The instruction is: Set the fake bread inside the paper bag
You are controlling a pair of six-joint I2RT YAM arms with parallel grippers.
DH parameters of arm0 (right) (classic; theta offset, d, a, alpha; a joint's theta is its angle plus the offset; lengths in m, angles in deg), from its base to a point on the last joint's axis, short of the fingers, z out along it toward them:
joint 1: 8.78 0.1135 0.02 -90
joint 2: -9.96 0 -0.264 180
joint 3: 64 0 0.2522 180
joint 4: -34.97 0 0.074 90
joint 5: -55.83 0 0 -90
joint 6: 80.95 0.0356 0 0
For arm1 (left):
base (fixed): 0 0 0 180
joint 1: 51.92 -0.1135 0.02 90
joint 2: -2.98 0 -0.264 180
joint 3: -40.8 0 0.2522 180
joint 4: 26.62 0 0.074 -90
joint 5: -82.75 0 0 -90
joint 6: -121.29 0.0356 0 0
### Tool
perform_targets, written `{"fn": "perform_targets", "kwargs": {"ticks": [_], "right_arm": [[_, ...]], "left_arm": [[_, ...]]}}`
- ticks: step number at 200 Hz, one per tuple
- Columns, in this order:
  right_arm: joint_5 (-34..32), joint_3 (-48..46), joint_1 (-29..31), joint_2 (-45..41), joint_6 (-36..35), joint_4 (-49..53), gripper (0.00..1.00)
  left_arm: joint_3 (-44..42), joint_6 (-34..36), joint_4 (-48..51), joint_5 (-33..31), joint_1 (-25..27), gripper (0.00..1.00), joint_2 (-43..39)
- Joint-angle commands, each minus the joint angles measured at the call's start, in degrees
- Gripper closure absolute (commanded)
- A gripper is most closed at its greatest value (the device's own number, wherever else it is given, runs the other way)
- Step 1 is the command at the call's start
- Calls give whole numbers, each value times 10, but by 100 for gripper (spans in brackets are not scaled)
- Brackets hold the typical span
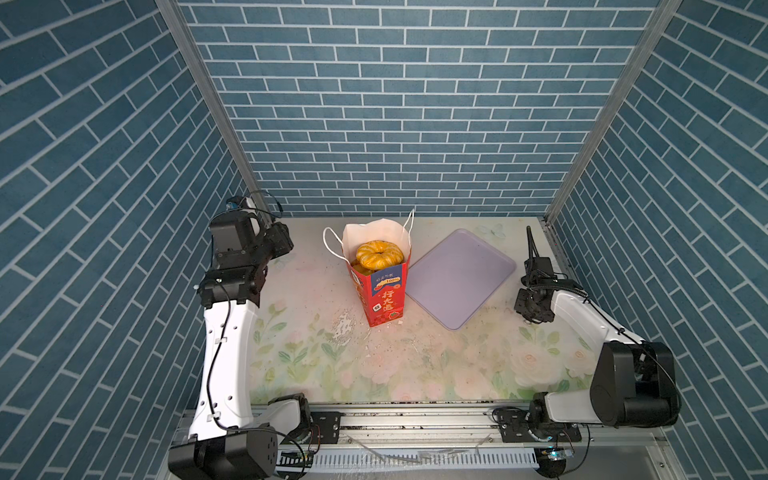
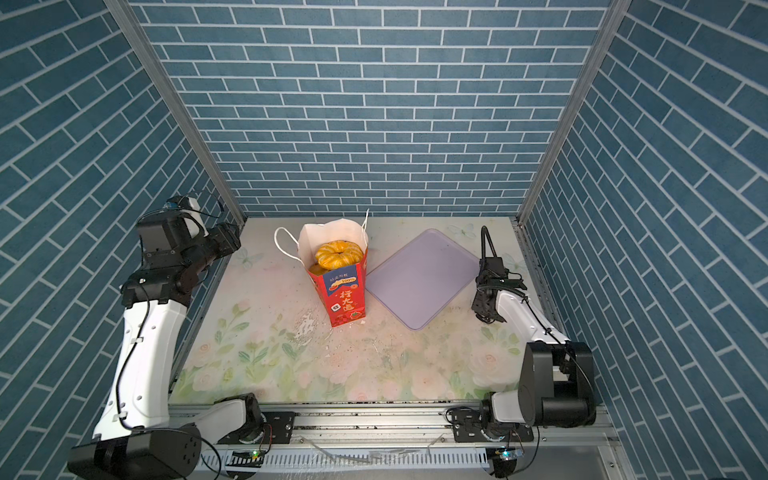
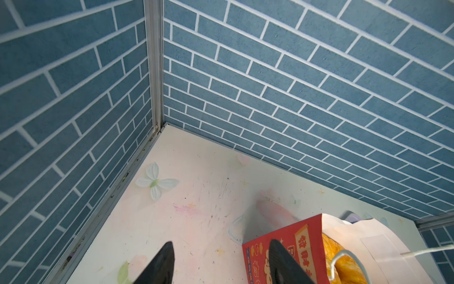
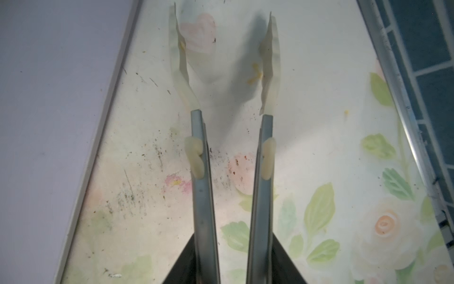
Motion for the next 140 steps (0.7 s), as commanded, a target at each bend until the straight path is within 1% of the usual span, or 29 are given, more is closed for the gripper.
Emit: {"fn": "perform_targets", "kwargs": {"ticks": [1, 21, 41, 48, 55, 58, 63, 66, 67, 82, 97, 110, 120, 127, 133, 134, 135, 140], "right_arm": [[13, -10, -1, 15, 29, -28, 55], [14, -29, -1, 2, 32, -47, 48], [-1, -41, -1, -19, 26, -53, 34], [-14, -40, -1, -26, 23, -50, 23], [-23, -39, -1, -31, 18, -48, 20], [-30, -37, -1, -35, 15, -45, 11], [-41, -34, -1, -39, 14, -40, 9], [-49, -31, -1, -44, 13, -36, 2], [-52, -29, -1, -45, 12, -35, 2], [-71, -15, -2, -62, -4, -28, 1], [-88, 5, -3, -72, -18, -22, 1], [-121, 14, -4, -87, -38, -47, 1], [-120, -13, -4, -106, -84, -125, 1], [-112, -47, -6, -121, -121, -196, 1], [-109, -82, -9, -132, -147, -272, 1], [-109, -97, -10, -135, -155, -306, 1], [-109, -97, -10, -135, -155, -306, 1], [-103, -135, -12, -138, -176, -384, 1]], "left_arm": [[-17, 11, 3, -8, -11, 37, -14], [-36, 12, 3, -12, -18, 37, -19], [-62, 15, -4, -23, -24, 37, -28], [-75, 20, -11, -28, -25, 37, -31], [-89, 25, -20, -35, -25, 37, -36], [-97, 28, -24, -38, -25, 37, -38], [-108, 31, -30, -43, -25, 37, -40], [-114, 34, -34, -45, -25, 37, -42], [-117, 34, -35, -46, -25, 37, -42], [-162, 42, -63, -57, -25, 37, -50], [-218, 45, -111, -66, -25, 37, -62], [-279, 51, -166, -75, -24, 37, -73], [-331, 56, -216, -81, -23, 37, -81], [-366, 72, -254, -105, -14, 39, -83], [-399, 88, -287, -137, -3, 39, -84], [-404, 90, -294, -142, -2, 39, -84], [-410, 92, -297, -146, 0, 39, -84], [-434, 104, -335, -153, 9, 38, -84]]}}
